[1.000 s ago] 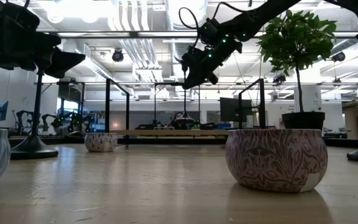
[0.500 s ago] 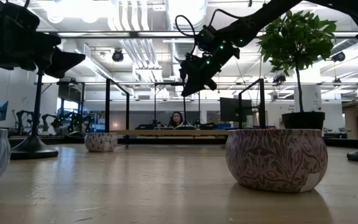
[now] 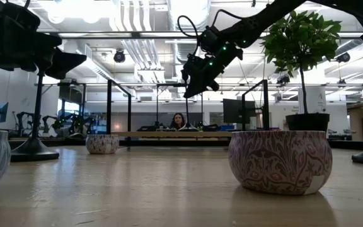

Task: Pick & Place candle stick holders
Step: Put the top black candle holder on the shelf

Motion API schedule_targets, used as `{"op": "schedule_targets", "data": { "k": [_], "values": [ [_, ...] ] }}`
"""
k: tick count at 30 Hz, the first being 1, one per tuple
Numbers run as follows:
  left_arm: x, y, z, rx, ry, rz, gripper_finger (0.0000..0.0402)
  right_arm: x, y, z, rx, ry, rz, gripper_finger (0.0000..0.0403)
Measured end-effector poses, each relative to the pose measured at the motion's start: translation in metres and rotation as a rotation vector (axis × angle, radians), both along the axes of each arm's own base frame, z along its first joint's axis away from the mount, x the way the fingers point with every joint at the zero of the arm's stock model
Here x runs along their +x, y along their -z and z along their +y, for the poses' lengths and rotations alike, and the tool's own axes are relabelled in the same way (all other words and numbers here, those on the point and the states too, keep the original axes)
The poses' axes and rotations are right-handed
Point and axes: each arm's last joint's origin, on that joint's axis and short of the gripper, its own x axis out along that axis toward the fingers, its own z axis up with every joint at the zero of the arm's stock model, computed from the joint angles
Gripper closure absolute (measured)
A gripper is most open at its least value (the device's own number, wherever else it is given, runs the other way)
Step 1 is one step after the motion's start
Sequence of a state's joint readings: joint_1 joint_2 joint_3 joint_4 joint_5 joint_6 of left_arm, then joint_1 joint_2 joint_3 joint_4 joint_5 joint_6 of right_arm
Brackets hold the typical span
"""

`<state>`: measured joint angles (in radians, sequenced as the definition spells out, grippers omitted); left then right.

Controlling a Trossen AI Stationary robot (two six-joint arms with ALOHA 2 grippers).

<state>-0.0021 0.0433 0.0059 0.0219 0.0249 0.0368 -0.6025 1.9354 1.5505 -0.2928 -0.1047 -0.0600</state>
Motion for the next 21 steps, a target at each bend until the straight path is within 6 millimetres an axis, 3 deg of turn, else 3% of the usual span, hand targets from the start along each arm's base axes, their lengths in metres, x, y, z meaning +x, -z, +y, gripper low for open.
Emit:
{"op": "schedule_targets", "data": {
  "k": [21],
  "values": [
    [0.0, 0.0, 0.0, 0.0, 0.0, 0.0, 0.0003, -0.0008, 0.0051, 0.0006, 0.011, 0.005, -0.003, 0.0378]
  ]
}}
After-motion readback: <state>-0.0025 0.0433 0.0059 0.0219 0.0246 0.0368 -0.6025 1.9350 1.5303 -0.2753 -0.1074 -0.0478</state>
